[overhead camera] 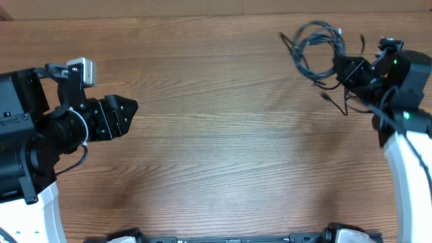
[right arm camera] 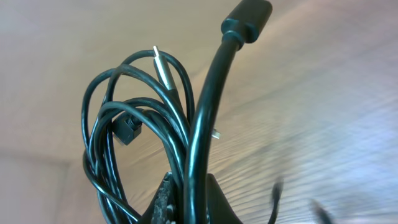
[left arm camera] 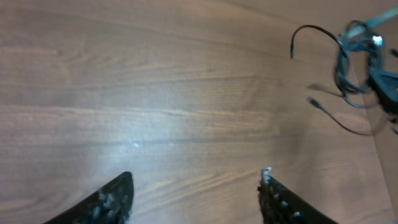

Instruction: Untangle cables

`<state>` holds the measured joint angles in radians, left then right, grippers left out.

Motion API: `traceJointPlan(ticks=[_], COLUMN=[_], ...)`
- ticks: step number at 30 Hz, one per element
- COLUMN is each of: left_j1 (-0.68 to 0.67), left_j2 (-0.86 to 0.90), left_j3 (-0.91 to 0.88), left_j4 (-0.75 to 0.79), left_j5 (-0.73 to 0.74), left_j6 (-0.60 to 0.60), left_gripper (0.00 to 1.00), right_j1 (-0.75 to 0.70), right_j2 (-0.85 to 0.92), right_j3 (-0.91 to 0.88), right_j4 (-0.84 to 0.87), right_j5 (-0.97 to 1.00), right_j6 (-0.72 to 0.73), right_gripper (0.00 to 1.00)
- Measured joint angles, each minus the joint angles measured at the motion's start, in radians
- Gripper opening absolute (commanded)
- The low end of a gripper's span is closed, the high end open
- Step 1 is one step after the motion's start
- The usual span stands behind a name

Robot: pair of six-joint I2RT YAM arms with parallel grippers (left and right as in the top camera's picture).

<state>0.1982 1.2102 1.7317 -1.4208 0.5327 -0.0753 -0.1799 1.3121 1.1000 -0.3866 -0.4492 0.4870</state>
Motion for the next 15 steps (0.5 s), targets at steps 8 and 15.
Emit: traceJointPlan(ticks=[8, 15], left_j1=[-0.007, -0.187], left_j2=[0.087, 0.317], left_j3=[0.0, -0.001], left_j4=[0.056, 0.066], left_j5=[0.236, 0.541], left_j6=[0.162, 0.45], left_gripper=[0.91, 0.91], right_j1=[0.171, 0.33], right_j2=[-0.141, -0.142], right_j3=[0.0, 0.0], right_j4=[-0.079, -0.085], right_j5=[-0.033, -0.107], right_j6=[-0.069, -0.08], right_gripper=[0.04, 0.04])
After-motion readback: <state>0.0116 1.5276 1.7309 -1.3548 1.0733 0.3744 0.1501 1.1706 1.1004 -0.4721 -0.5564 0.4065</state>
